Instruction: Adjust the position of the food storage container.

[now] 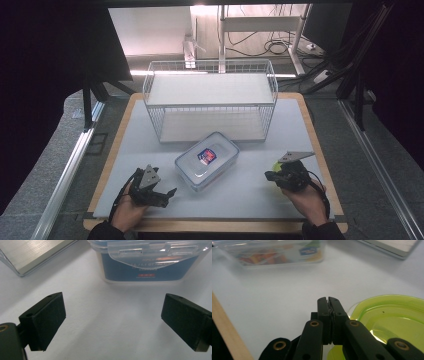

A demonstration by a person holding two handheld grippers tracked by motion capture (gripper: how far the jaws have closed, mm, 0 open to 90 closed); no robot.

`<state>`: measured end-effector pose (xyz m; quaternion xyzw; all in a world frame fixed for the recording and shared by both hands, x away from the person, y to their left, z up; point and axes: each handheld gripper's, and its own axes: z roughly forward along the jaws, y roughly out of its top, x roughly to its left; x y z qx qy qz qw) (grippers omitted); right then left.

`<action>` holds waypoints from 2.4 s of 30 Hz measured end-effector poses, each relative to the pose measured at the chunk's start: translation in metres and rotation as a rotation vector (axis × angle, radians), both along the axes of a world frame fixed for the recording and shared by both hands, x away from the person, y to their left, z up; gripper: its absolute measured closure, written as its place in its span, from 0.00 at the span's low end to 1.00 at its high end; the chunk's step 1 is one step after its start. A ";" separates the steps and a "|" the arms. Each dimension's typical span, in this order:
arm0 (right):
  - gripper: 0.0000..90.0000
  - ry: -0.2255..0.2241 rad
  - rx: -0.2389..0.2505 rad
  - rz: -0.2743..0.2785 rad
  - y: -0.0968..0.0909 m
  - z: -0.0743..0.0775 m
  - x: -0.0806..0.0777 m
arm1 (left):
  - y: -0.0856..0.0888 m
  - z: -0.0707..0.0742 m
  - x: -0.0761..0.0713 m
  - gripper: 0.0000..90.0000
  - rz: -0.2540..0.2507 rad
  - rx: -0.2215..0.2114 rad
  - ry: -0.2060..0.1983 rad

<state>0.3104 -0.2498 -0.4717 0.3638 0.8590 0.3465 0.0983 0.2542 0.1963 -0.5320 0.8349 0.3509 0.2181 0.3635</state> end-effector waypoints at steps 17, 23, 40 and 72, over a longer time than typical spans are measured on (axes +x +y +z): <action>0.97 -0.010 0.005 -0.106 -0.030 0.001 0.019 | 0.000 0.000 0.002 0.06 0.027 -0.004 0.034; 0.94 -0.034 0.008 -0.092 -0.024 0.003 0.016 | -0.001 -0.001 0.001 0.07 0.034 0.015 0.064; 1.00 -0.071 0.066 0.012 0.028 0.005 0.037 | -0.005 0.009 0.001 0.26 0.015 -0.066 0.072; 1.00 0.018 0.014 0.054 0.082 -0.026 0.069 | -0.015 0.002 0.038 1.00 0.107 -0.108 0.151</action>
